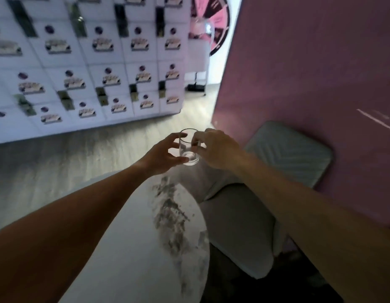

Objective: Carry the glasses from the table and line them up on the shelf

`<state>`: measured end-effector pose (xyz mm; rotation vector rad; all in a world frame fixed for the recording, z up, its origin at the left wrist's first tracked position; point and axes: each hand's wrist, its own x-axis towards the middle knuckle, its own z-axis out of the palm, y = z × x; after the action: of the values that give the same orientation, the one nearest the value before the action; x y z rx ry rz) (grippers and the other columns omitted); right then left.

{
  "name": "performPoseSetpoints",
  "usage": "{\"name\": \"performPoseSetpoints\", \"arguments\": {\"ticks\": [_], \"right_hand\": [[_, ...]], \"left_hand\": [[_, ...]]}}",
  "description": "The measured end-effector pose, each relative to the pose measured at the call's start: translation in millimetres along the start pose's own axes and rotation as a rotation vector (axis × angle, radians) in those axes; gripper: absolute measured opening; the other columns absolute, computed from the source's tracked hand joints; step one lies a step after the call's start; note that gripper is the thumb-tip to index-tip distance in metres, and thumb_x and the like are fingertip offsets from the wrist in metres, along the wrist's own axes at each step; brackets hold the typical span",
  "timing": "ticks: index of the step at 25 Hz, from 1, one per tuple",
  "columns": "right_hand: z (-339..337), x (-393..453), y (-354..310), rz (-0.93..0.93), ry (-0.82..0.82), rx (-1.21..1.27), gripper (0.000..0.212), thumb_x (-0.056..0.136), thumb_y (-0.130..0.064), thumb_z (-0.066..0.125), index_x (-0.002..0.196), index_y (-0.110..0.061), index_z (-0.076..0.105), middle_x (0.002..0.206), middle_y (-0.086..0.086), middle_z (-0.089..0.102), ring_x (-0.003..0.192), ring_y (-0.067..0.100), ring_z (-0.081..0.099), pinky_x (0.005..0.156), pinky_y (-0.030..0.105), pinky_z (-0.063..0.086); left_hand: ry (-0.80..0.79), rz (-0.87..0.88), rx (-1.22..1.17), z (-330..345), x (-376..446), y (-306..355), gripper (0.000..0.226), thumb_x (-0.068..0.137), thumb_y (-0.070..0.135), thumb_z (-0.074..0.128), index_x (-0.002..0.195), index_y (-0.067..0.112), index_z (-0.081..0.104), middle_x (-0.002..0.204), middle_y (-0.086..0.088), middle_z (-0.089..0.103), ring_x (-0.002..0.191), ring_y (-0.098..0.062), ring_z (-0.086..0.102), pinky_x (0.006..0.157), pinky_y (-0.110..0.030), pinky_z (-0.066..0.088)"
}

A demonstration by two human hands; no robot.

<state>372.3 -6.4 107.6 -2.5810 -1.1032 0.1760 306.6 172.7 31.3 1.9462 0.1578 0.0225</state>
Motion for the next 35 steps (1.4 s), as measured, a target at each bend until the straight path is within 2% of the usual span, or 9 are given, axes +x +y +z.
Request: {"name": "performPoseSetpoints", "arguments": {"ticks": [3,6,8,12,17,21,25,29,35], "right_hand": [[-67.9,-59.3,27.8,0.119,0.148,0.0,0.023,0.093,-0.04,0.059,0.105,-0.021,0.066,0.105,0.006,0.066,0.096,0.025,0.061,0.083,0.039,0.049],[-129.3,-151.5,57.3,0.267,0.282,-0.012,0.02,0.094,-0.037,0.058,0.103,-0.021,0.066,0.096,0.0,0.066,0.091,0.024,0.062,0.077,0.036,0.047],[-164.3,-239.1,76.4,0.369,0.382,-0.03,0.016,0.094,-0.032,0.059,0.103,-0.021,0.067,0.087,-0.003,0.063,0.086,0.024,0.062,0.071,0.033,0.044],[-206.7,-417.2,90.4,0.589,0.531,-0.082,0.012,0.092,-0.029,0.059,0.101,-0.026,0.067,0.097,-0.001,0.069,0.089,0.024,0.064,0.079,0.038,0.052],[-231.0,-655.1,67.4,0.925,0.692,-0.189,0.014,0.093,-0.035,0.059,0.1,-0.025,0.066,0.103,0.001,0.068,0.095,0.022,0.061,0.084,0.042,0.052],[-233.7,-807.6,20.6,1.155,0.795,-0.259,0.012,0.093,-0.033,0.062,0.099,-0.023,0.066,0.097,0.001,0.069,0.09,0.021,0.062,0.083,0.04,0.052],[-226.0,-934.9,-36.2,1.394,0.885,-0.335,0.013,0.092,-0.033,0.061,0.098,-0.023,0.067,0.098,0.001,0.069,0.09,0.021,0.062,0.081,0.038,0.051],[-220.2,-1016.9,-84.5,1.581,0.948,-0.385,0.015,0.09,-0.031,0.062,0.099,-0.022,0.068,0.095,0.0,0.071,0.089,0.02,0.064,0.081,0.036,0.052],[-214.6,-1102.2,-116.5,1.793,0.99,-0.454,0.015,0.09,-0.035,0.061,0.1,-0.026,0.067,0.098,-0.002,0.069,0.089,0.02,0.064,0.081,0.041,0.054]], "left_hand": [[-0.097,0.145,-0.005,43.2,18.3,76.9,0.067,0.075,0.013,0.084,0.113,0.057,0.053,0.119,-0.011,0.067,0.065,-0.022,0.067,0.07,-0.036,0.053],[-0.199,0.292,0.01,115.6,19.1,156.9,0.066,0.071,0.021,0.087,0.122,0.045,0.053,0.113,-0.003,0.07,0.063,-0.013,0.069,0.064,-0.025,0.052],[-0.306,0.398,-0.006,184.8,-3.9,215.0,0.064,0.07,0.023,0.088,0.116,0.05,0.054,0.11,0.0,0.071,0.065,-0.011,0.068,0.067,-0.028,0.052],[-0.496,0.582,-0.028,325.7,-74.7,302.7,0.063,0.07,0.016,0.088,0.108,0.053,0.054,0.107,-0.003,0.075,0.073,-0.016,0.073,0.065,-0.03,0.059],[-0.841,0.761,-0.043,492.4,-219.4,396.5,0.062,0.074,0.024,0.086,0.111,0.061,0.053,0.114,-0.005,0.071,0.082,-0.024,0.076,0.07,-0.038,0.06],[-1.059,0.89,-0.035,589.2,-347.6,449.8,0.07,0.071,0.032,0.087,0.128,0.049,0.05,0.114,0.008,0.068,0.081,-0.011,0.075,0.068,-0.028,0.06],[-1.27,0.999,-0.074,662.2,-475.6,489.9,0.072,0.066,0.042,0.089,0.127,0.047,0.052,0.11,0.012,0.066,0.078,-0.013,0.075,0.061,-0.02,0.057],[-1.411,1.082,-0.128,719.4,-570.2,510.5,0.072,0.064,0.046,0.089,0.126,0.046,0.053,0.11,0.007,0.065,0.084,-0.012,0.071,0.075,-0.029,0.056],[-1.651,1.154,-0.233,786.6,-666.2,537.0,0.06,0.056,0.057,0.083,0.105,0.068,0.05,0.103,0.014,0.064,0.074,-0.004,0.072,0.056,-0.016,0.054]]}}
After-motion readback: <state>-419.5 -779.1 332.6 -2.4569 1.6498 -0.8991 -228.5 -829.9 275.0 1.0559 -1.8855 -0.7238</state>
